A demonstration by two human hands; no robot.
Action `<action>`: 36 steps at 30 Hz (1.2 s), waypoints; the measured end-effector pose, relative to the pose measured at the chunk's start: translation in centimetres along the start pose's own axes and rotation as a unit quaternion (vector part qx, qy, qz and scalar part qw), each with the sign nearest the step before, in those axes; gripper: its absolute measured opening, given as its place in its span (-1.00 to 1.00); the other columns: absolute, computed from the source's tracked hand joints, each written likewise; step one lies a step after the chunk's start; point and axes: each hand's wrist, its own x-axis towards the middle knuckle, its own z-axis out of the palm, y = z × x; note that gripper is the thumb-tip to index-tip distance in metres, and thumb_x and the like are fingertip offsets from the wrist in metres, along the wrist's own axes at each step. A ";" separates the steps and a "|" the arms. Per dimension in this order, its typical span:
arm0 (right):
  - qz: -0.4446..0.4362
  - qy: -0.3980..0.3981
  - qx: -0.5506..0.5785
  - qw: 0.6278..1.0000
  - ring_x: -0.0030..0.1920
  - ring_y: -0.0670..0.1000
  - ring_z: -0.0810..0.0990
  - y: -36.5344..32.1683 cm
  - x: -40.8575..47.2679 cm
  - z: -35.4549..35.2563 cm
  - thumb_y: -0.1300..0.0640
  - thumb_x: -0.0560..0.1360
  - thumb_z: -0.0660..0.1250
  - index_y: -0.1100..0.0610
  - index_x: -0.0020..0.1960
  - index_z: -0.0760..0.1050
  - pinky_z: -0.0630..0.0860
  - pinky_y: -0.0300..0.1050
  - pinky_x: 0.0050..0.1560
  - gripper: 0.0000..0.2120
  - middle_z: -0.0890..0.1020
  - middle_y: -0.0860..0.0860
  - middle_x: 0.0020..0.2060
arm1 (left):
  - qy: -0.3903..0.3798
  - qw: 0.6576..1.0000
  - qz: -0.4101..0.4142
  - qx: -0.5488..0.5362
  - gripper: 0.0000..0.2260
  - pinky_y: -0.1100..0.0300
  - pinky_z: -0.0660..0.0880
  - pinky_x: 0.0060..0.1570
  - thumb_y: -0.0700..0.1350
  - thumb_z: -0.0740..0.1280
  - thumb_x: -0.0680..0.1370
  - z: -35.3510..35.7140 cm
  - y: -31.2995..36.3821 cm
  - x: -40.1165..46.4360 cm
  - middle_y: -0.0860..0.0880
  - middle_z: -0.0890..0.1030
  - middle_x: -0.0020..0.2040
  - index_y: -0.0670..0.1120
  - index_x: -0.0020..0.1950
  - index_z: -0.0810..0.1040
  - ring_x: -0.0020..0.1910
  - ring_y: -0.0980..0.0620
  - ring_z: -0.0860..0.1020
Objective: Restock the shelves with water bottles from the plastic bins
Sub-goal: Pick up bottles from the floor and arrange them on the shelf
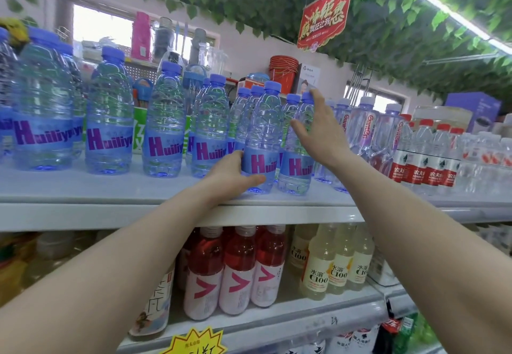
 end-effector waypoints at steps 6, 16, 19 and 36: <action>-0.001 0.005 -0.026 1.000 0.19 0.25 0.55 -0.3 -1.3 -0.2 -0.15 0.63 0.14 -0.10 0.58 -0.20 0.46 0.16 0.17 -0.31 0.30 0.19 0.46 | 0.010 1.000 0.004 0.014 -0.58 0.20 0.40 0.10 0.02 0.44 0.49 0.1 0.3 -0.2 0.06 0.54 0.12 -0.04 0.29 0.43 0.09 0.05 0.54; -0.031 -0.049 -0.095 0.994 0.30 0.20 0.44 0.6 -7.2 -2.7 -0.08 0.65 0.12 0.01 0.58 0.01 0.46 0.12 0.19 -0.43 0.33 0.14 0.39 | 0.150 0.974 0.049 0.165 -0.26 0.01 0.28 0.39 0.03 0.43 0.50 0.8 1.6 -2.8 -0.11 0.26 0.45 -0.15 0.54 0.13 0.42 -0.10 0.29; -0.040 -0.061 -0.118 0.990 0.33 0.20 0.42 0.9 -10.1 -4.2 -0.09 0.65 0.11 0.03 0.57 0.02 0.45 0.13 0.22 -0.44 0.33 0.14 0.40 | 0.190 0.953 0.101 0.215 -0.32 0.03 0.26 0.42 -0.03 0.41 0.52 1.6 2.3 -5.3 -0.12 0.28 0.44 -0.14 0.53 0.15 0.43 -0.11 0.28; -0.025 -0.235 -0.102 0.966 0.16 0.26 0.45 3.8 -41.6 2.2 -0.01 0.64 0.15 0.15 0.51 0.18 0.40 0.08 -0.07 -0.51 0.40 0.19 0.27 | 0.009 0.965 0.090 0.245 -0.49 0.02 0.33 0.31 -0.14 0.43 0.46 16.3 -11.7 -29.9 -0.15 0.44 0.31 -0.14 0.39 0.40 0.29 -0.17 0.40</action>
